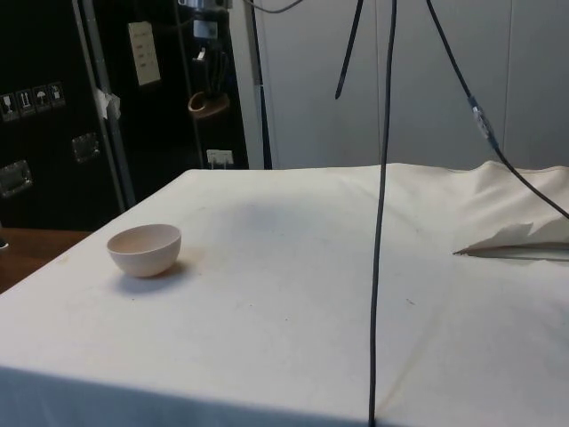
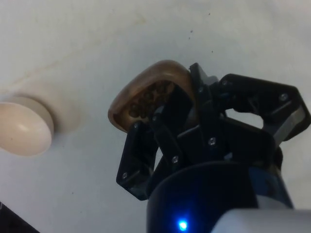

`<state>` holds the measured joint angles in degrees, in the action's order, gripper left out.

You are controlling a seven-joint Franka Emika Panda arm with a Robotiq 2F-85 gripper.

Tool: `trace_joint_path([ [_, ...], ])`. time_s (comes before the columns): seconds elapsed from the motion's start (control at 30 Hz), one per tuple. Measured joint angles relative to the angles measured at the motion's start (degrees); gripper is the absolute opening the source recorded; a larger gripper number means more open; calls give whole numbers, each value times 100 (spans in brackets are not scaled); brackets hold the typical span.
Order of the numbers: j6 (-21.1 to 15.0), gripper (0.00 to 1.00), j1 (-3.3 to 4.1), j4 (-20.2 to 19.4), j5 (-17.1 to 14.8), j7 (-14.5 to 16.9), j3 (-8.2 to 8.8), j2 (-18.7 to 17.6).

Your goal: Pour the coffee beans from the cup into the bowl.

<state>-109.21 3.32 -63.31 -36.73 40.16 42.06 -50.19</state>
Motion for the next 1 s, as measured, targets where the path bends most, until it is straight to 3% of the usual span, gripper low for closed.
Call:
trace_joint_path([
  [0.5, 46, 1, 109, -29, 23, -149, -6, 138],
  [1.0, 166, 1, 315, -29, 74, -401, -23, 304],
])
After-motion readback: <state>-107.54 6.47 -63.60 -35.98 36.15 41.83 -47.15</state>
